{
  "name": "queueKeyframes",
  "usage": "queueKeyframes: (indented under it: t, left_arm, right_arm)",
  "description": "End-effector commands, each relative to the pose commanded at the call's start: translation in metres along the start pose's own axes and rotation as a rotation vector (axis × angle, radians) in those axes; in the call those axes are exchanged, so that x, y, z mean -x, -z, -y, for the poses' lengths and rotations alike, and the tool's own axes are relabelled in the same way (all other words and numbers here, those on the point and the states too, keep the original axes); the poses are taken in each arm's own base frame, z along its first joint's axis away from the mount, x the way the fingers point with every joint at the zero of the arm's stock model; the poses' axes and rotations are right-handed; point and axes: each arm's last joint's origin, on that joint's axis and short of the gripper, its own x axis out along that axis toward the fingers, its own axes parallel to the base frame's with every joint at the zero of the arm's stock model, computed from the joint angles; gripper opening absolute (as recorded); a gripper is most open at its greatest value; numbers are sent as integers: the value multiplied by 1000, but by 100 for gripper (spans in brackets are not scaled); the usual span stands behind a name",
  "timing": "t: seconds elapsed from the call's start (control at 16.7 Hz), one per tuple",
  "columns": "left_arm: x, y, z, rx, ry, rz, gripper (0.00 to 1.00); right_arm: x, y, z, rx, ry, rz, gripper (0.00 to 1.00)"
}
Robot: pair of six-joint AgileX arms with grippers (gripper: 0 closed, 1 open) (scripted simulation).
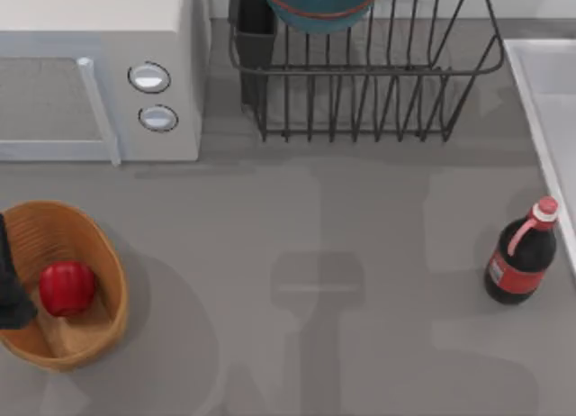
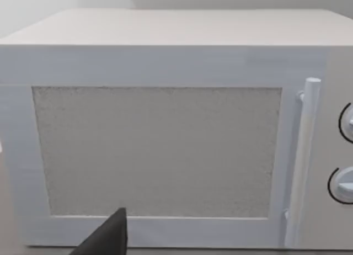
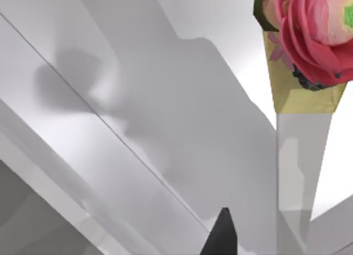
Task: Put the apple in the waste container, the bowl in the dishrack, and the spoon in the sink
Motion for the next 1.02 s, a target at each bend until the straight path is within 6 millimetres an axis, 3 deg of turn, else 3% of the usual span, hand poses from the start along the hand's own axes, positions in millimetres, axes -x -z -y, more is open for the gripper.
queueKeyframes:
  t: [0.24, 0.78, 1.02]
  left_arm:
    - [0, 0, 0, 0, 0, 0, 100]
    - [0, 0, 0, 0, 0, 0, 100]
    - [0, 0, 0, 0, 0, 0, 100]
  right_arm:
    - [-15, 1, -16, 5, -1, 0, 0]
    - [-18, -1, -17, 6, -6, 6, 0]
    - [-32, 0, -22, 21, -6, 6, 0]
